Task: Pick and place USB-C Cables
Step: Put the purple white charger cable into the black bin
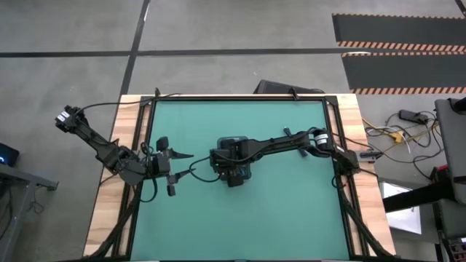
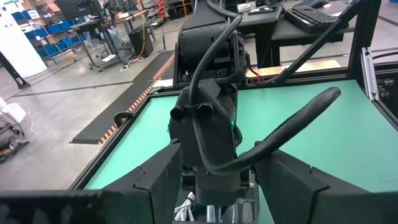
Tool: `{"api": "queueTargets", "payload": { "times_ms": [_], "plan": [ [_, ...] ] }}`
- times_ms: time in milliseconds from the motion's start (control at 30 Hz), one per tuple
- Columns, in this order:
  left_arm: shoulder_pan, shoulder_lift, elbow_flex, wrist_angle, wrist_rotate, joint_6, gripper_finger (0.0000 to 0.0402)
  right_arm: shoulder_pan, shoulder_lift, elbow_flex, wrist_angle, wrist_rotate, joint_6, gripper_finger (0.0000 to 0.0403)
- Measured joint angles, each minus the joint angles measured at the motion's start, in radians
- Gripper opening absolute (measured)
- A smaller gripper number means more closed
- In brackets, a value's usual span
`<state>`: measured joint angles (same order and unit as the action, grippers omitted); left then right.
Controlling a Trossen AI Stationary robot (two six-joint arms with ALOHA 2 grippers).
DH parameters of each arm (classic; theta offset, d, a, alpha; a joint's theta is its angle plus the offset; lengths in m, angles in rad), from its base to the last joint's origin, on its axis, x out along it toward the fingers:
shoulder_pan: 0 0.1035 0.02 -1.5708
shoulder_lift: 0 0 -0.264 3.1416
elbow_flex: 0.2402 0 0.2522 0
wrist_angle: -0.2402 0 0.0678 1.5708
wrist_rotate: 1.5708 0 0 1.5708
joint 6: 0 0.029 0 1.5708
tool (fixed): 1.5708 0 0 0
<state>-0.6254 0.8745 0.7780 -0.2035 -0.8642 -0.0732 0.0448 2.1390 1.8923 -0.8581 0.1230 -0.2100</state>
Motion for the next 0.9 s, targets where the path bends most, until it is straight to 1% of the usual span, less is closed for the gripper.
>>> {"api": "queueTargets", "payload": {
  "times_ms": [100,633,900],
  "plan": [
    [0.0,0.0,0.0,0.0,0.0,0.0,0.0183,0.001,-0.016,0.003,-0.003,0.0,0.001,0.012],
    [0.001,0.024,0.0,0.0,0.0,-0.026,0.0183,0.027,-0.142,0.016,-0.03,0.001,0.114,0.0121],
    [0.001,0.024,0.0,0.001,0.0,-0.026,0.0183,0.034,-0.209,-0.011,-0.05,0.005,0.172,0.0121]
  ]
}}
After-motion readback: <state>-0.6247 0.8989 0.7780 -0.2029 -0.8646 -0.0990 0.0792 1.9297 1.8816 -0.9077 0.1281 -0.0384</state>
